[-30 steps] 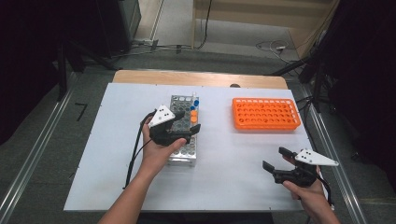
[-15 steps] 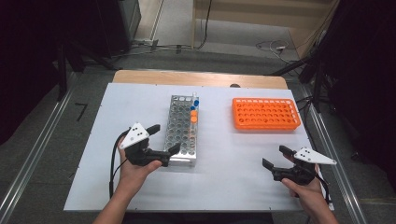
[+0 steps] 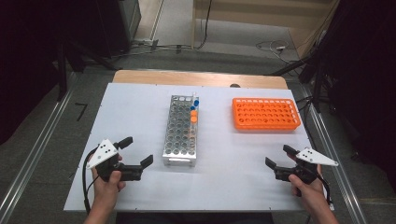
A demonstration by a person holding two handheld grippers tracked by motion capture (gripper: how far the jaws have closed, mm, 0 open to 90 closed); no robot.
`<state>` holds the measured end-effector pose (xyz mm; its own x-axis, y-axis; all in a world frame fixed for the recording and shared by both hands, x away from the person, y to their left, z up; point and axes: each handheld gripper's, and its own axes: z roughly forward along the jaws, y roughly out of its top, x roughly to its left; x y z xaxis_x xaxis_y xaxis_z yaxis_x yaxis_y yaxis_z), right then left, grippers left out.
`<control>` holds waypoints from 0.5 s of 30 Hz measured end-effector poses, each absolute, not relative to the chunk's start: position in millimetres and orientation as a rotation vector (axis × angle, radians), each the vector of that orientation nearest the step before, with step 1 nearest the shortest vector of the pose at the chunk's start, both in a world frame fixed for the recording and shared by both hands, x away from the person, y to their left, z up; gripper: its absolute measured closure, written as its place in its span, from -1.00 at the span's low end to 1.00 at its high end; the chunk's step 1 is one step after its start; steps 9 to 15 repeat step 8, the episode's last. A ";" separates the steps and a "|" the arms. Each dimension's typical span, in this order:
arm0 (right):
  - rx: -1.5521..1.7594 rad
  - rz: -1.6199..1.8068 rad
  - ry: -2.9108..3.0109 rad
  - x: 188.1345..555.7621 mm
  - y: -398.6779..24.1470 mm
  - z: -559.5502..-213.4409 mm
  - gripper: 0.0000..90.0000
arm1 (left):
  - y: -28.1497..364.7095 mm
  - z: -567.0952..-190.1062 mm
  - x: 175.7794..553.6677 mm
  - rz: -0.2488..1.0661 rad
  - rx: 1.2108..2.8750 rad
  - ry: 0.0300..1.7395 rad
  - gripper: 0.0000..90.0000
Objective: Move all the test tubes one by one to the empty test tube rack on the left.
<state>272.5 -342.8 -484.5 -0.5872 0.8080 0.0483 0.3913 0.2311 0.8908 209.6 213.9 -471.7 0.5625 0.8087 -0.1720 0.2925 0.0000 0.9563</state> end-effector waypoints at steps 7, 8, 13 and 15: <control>1.113 1.302 2.079 275.1 -343.9 -487.6 -0.85 | 222.2 -481.4 214.3 0.522 1.574 0.994 -1.00; 1.115 1.300 2.079 275.2 -343.8 -487.8 -0.85 | 222.0 -483.0 215.2 0.519 1.583 0.996 -1.00; 1.115 1.300 2.079 275.2 -343.8 -487.8 -0.85 | 222.0 -483.0 215.2 0.519 1.583 0.996 -1.00; 1.115 1.300 2.079 275.2 -343.8 -487.8 -0.85 | 222.0 -483.0 215.2 0.519 1.583 0.996 -1.00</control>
